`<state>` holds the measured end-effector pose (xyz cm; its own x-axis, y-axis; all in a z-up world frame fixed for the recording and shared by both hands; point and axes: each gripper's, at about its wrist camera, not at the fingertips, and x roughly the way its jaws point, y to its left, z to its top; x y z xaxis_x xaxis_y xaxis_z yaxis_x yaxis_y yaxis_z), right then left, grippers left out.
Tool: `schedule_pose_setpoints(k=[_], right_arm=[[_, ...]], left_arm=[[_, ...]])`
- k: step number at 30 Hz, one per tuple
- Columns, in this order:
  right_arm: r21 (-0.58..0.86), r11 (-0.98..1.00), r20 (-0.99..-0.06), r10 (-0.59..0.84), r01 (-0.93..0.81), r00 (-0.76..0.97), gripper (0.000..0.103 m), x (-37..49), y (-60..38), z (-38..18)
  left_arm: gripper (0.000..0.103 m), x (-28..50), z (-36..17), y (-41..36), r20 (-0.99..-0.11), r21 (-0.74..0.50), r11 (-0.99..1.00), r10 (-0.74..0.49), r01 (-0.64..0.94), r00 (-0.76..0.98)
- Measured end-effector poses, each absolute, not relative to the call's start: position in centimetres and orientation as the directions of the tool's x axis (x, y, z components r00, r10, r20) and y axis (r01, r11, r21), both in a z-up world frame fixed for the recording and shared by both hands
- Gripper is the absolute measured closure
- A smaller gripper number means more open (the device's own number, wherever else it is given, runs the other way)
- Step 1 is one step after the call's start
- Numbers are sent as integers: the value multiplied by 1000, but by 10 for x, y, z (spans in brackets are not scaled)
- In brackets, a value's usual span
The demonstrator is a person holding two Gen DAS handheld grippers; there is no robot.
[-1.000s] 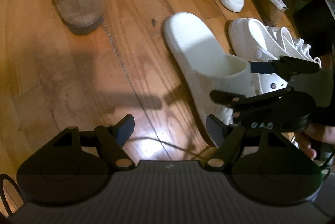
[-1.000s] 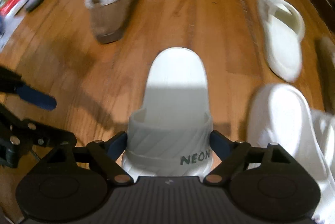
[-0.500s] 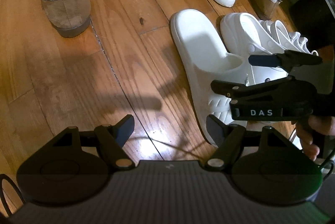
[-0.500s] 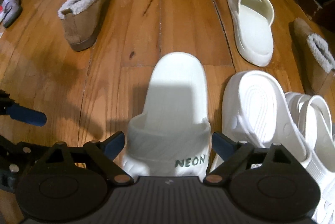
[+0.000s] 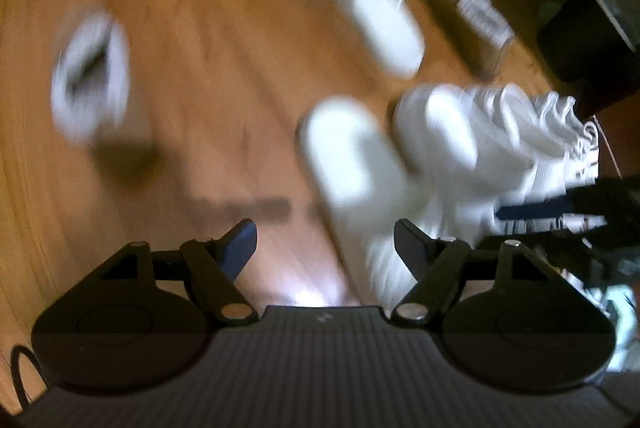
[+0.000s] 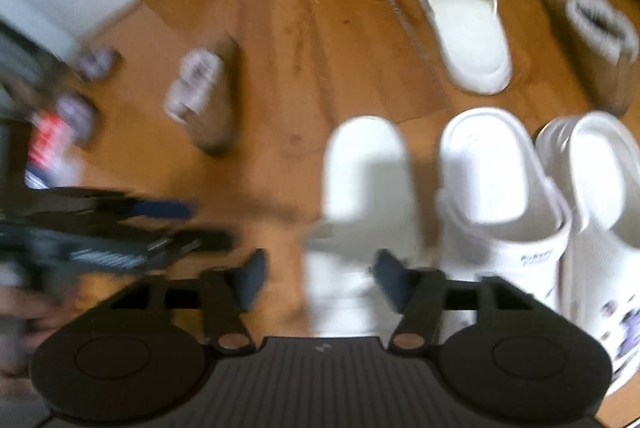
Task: Organize scattered shoes
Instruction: 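Open the right tool while the left tool moves toward the second NEON slide, then grasp the second white NEON slide by its strap with the left tool and lift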
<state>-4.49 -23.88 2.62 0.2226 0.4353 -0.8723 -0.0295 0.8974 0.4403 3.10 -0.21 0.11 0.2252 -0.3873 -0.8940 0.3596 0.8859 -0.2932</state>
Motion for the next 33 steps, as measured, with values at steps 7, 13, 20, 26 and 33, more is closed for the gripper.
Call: schedule_pose_setpoints(k=[7, 13, 20, 26, 33], right_arm=[[359, 926, -857, 280, 113, 432, 36, -10, -288, 43], [472, 860, -832, 363, 191, 420, 29, -7, -309, 18], [478, 845, -855, 384, 240, 349, 29, 0, -333, -2], [441, 850, -870, 328, 288, 367, 26, 9, -349, -5], [418, 846, -891, 311, 331, 330, 25, 3, -361, -13]], left_arm=[[23, 131, -15, -94, -874, -141, 893, -314, 427, 370], [41, 189, -60, -155, -900, 37, 882, -175, 469, 400], [44, 216, -87, -170, -840, 1, 916, -217, 402, 497], [38, 246, -122, -195, -855, 78, 927, -128, 368, 503], [95, 245, -118, -193, -822, 132, 951, -52, 279, 567]])
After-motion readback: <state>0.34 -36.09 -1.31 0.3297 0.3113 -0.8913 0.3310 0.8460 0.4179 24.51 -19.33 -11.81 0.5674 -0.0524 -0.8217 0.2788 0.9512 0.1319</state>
